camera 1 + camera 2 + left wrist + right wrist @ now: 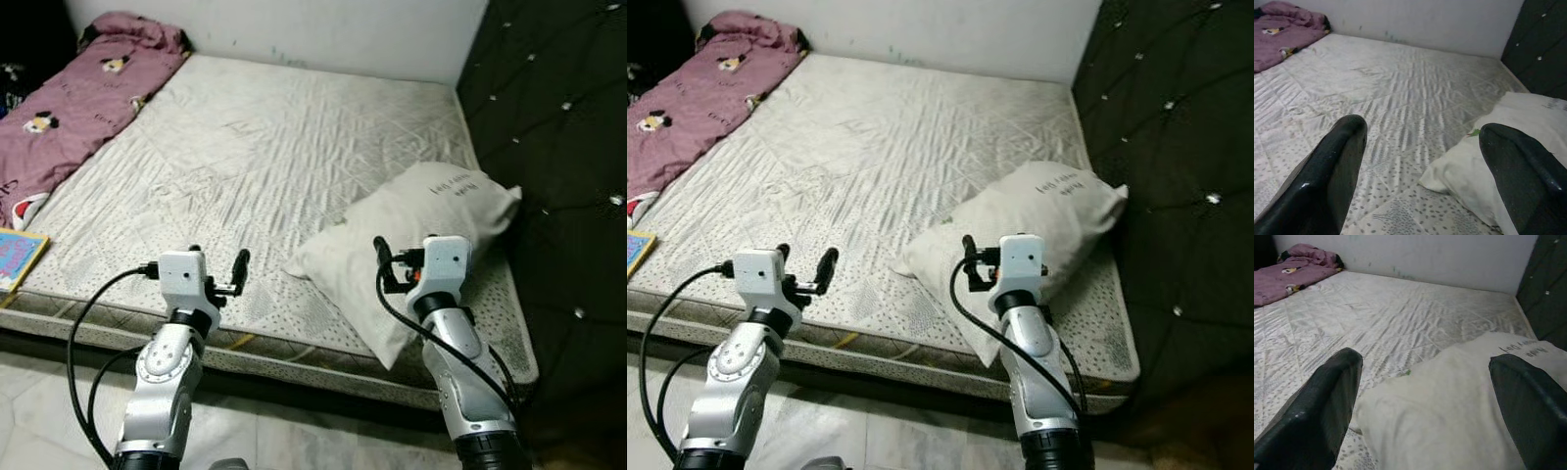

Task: Clean up the room

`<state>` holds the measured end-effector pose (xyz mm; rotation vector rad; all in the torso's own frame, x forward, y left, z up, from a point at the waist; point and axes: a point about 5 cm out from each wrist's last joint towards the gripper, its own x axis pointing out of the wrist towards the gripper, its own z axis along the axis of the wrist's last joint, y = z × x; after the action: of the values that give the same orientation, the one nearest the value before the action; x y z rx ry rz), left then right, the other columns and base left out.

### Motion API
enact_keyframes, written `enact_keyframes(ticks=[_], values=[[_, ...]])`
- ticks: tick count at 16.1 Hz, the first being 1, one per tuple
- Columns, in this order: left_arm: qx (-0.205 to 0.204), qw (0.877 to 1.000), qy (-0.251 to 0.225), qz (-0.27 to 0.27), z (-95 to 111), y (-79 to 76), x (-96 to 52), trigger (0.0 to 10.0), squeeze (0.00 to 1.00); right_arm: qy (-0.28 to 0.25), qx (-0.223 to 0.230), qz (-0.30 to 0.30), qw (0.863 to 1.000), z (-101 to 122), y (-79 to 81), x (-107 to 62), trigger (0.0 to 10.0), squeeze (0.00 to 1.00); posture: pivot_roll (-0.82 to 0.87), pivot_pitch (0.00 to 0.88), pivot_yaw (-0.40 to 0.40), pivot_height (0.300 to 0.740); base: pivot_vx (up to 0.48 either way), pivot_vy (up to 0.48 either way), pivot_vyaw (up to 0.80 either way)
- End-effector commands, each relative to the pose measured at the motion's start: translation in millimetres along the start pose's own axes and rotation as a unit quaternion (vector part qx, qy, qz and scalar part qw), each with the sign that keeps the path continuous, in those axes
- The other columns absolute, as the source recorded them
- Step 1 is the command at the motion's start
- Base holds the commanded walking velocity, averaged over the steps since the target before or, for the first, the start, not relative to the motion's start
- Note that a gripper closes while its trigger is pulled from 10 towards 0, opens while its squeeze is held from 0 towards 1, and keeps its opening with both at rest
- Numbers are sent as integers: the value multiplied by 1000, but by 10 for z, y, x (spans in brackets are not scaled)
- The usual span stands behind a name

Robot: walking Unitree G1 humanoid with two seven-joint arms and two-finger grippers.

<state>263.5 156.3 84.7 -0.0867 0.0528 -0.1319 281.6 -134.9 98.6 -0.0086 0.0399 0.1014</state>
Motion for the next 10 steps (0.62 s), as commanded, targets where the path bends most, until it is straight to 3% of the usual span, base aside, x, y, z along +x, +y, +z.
enact_keyframes(ticks=[1, 10], values=[[1, 1000, -5, -7, 30, -17, 8, 10000, 0, -7, -7, -6, 1000, 28, -41, -2, 10000, 0, 22, 0, -16, 740, 307, 0, 0], [12, 1000, 3, 1, 14, -4, 13, 10000, 0, -4, -4, -10, 1000, 17, -47, -3, 10000, 0, 22, 0, -15, 740, 263, 0, 0]])
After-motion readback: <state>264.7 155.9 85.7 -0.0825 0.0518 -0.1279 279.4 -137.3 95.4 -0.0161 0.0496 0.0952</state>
